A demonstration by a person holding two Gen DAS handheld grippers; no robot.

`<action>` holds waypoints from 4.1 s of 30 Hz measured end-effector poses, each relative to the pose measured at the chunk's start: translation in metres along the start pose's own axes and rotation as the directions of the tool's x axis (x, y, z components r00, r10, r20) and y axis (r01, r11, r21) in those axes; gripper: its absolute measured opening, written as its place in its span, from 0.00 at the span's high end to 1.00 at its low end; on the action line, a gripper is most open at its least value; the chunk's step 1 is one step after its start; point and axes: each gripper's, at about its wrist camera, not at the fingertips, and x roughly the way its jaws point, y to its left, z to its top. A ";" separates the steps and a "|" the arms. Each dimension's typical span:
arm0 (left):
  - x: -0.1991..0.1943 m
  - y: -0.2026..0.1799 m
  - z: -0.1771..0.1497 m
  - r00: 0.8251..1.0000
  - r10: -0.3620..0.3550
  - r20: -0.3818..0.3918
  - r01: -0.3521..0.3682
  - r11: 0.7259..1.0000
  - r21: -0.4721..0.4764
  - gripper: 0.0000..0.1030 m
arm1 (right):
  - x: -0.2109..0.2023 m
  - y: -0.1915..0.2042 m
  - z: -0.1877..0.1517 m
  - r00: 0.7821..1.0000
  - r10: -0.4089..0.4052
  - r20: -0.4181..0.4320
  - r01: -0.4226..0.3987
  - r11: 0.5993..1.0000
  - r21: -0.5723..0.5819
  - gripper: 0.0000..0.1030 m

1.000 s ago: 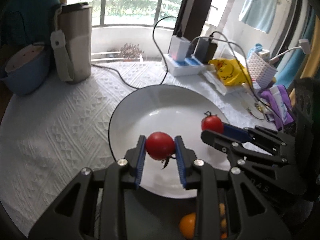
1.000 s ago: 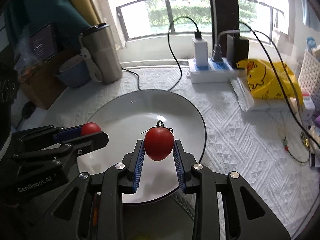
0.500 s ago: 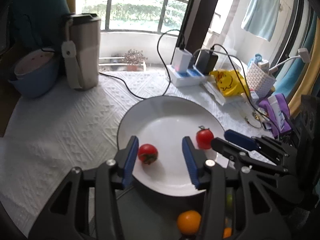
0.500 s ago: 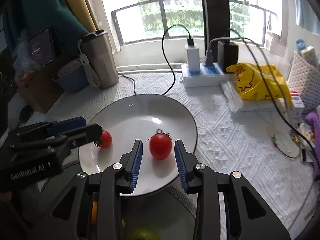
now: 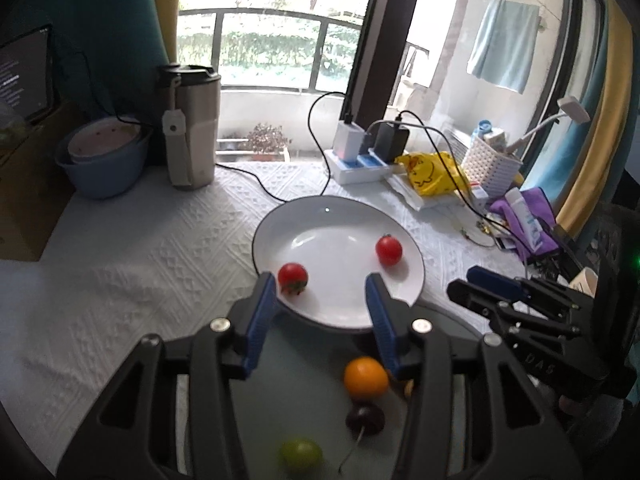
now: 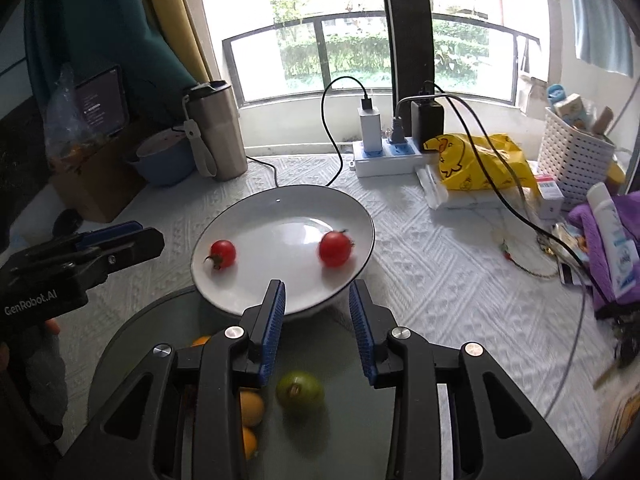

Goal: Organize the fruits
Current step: 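Grasp the green fruit with the left tool while the right tool grasps an orange, then carry the green fruit and orange onto the white plate and release both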

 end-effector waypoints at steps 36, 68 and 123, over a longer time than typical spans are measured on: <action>-0.003 0.016 -0.101 0.988 -0.008 -0.152 0.015 0.999 0.041 0.38 | -0.009 0.047 -0.080 0.993 0.058 -0.106 -0.059 0.998 -0.007 0.47; -0.022 0.003 -0.089 0.991 -0.075 -0.108 0.079 0.996 0.036 0.73 | -0.031 0.052 -0.062 0.995 0.077 -0.068 -0.082 0.993 -0.081 0.65; 0.092 0.026 0.022 0.998 -0.052 -0.044 0.056 0.994 0.096 0.73 | 0.101 -0.002 0.027 0.984 0.064 -0.164 -0.078 0.994 -0.082 0.65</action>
